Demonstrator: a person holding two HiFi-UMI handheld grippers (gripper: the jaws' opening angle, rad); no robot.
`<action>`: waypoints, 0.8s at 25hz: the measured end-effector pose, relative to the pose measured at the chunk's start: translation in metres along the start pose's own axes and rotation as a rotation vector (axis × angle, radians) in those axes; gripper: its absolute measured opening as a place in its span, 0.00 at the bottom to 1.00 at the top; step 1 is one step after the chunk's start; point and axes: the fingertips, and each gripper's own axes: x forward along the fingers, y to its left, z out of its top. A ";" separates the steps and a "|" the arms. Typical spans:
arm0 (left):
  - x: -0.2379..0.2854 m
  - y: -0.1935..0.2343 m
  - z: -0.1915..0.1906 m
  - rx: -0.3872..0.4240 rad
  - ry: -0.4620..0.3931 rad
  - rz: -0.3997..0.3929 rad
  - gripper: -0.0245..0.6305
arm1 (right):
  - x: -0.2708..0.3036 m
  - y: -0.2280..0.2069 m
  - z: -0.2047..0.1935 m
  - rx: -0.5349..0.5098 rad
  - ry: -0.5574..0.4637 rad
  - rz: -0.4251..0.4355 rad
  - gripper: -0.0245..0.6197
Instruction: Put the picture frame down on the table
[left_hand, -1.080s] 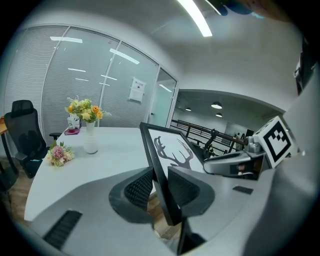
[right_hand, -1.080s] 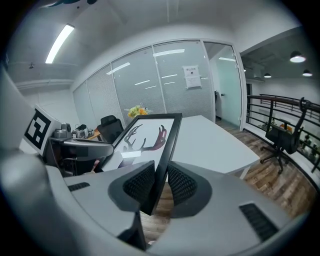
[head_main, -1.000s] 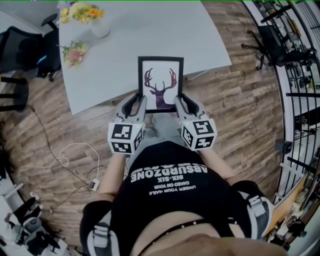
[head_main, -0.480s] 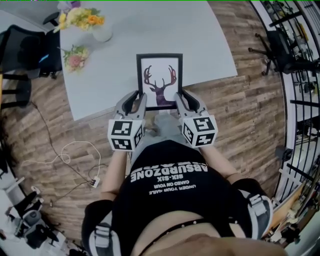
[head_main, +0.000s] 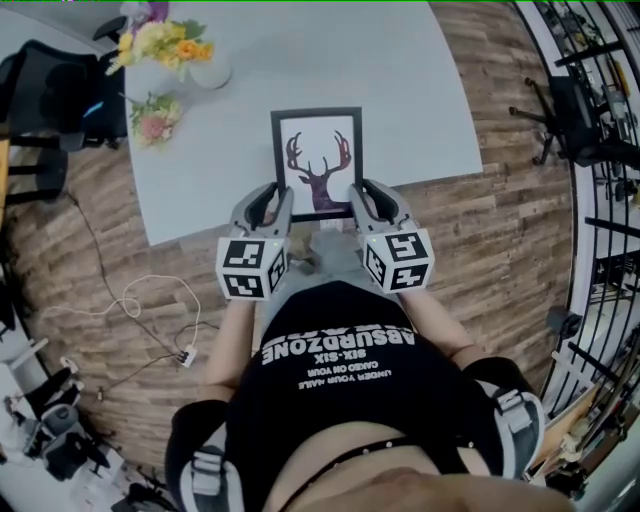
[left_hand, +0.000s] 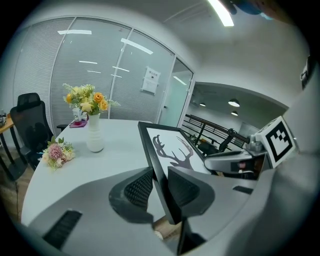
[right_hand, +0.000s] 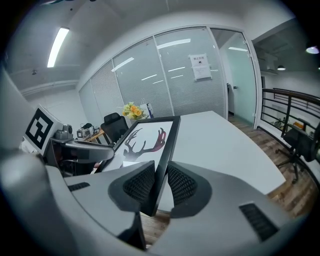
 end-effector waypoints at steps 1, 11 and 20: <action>0.003 0.001 0.001 -0.001 0.003 0.004 0.20 | 0.003 -0.002 0.002 0.000 0.002 0.004 0.18; 0.028 0.011 0.004 -0.035 0.038 0.044 0.20 | 0.031 -0.019 0.008 -0.011 0.036 0.049 0.18; 0.049 0.023 0.005 -0.071 0.046 0.081 0.20 | 0.057 -0.031 0.012 -0.043 0.054 0.086 0.18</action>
